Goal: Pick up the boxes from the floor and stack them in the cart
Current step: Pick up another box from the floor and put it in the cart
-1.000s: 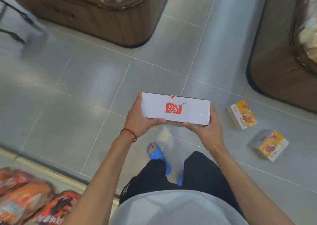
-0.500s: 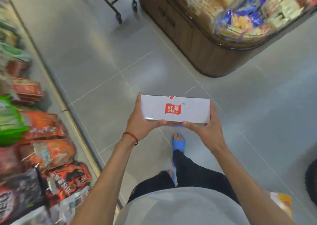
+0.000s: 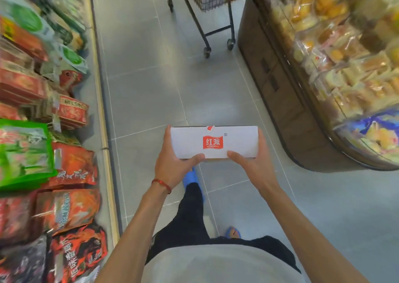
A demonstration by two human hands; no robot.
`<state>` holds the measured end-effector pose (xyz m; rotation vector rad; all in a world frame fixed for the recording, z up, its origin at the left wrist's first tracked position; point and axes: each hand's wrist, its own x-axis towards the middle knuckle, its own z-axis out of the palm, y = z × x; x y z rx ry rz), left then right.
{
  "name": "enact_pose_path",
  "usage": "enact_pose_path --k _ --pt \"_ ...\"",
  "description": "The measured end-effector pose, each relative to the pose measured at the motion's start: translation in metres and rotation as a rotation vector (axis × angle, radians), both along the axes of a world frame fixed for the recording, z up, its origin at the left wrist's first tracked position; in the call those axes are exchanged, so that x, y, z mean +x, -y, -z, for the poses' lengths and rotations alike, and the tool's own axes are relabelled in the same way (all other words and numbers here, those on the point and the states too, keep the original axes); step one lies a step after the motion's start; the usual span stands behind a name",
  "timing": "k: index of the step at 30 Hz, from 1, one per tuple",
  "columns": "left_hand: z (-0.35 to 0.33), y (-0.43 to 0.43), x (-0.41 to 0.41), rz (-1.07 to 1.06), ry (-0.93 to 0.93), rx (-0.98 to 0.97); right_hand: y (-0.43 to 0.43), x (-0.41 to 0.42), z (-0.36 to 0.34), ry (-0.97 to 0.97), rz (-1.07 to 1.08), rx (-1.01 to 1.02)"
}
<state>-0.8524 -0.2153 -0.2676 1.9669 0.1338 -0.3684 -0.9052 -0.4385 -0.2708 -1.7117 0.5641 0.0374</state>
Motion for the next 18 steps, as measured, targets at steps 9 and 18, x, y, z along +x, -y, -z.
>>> enact_pose_path --k 9,18 --pt "-0.014 -0.037 0.211 -0.011 0.011 0.044 -0.042 0.205 -0.02 0.017 0.013 -0.041" --pt "-0.008 -0.031 0.425 -0.034 0.006 0.145 -0.037 0.423 -0.011 0.014 -0.004 -0.061"
